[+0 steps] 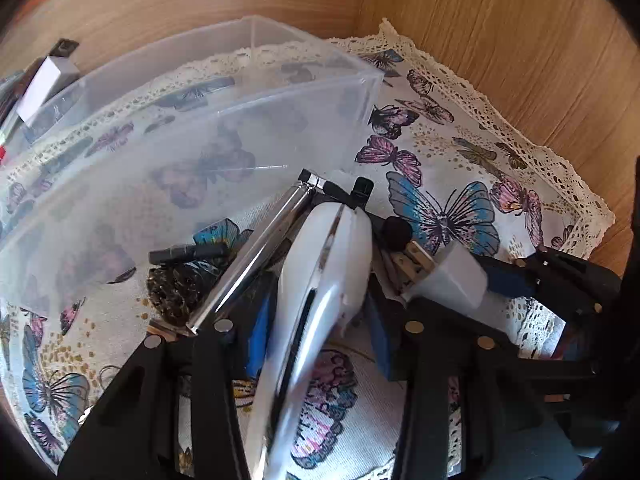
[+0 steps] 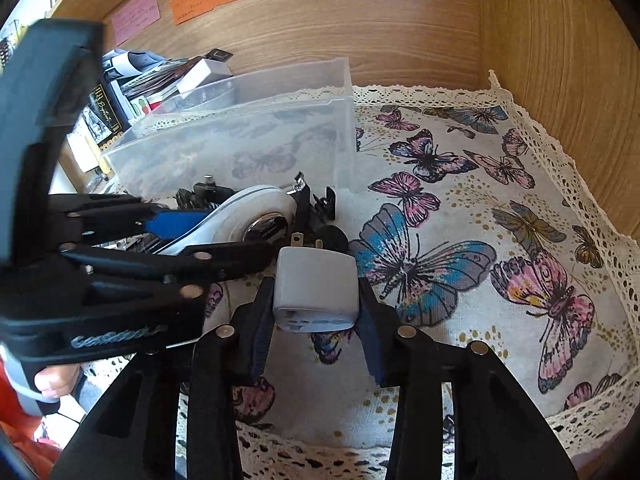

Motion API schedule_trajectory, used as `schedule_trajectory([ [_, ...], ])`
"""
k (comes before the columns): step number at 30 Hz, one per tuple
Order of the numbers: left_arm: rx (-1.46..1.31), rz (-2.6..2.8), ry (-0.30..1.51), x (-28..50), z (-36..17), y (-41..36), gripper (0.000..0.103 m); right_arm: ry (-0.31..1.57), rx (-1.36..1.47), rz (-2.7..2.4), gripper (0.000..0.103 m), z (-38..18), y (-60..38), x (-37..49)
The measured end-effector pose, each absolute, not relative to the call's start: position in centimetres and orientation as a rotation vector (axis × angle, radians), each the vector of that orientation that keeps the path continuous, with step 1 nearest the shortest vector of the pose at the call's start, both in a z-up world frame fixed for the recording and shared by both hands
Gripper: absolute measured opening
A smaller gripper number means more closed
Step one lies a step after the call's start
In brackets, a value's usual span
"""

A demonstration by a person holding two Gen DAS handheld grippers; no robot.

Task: Organize rigid objects
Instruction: 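Close the left gripper on the white device while the right gripper grasps the white adapter, then carry both held items over the clear box and release them inside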

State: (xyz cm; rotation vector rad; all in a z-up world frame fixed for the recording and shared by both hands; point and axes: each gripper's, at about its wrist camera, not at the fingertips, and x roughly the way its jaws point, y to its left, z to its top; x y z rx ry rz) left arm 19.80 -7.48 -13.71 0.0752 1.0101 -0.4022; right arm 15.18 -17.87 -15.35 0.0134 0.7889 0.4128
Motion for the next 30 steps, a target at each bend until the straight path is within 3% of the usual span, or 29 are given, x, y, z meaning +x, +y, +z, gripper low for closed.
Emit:
schedule_trajectory([
  [11, 0.069, -0.333, 0.939, 18.4, -12.7, -6.6, 0.037, 0.760, 0.048, 0.404, 0.036, -14.7, -19.0, 14.8],
  [30, -0.068, -0.118, 0.647, 14.5, -5.4, 1.6, 0.036, 0.558, -0.033, 0.460, 0.036, -8.0, -14.3, 14.3],
])
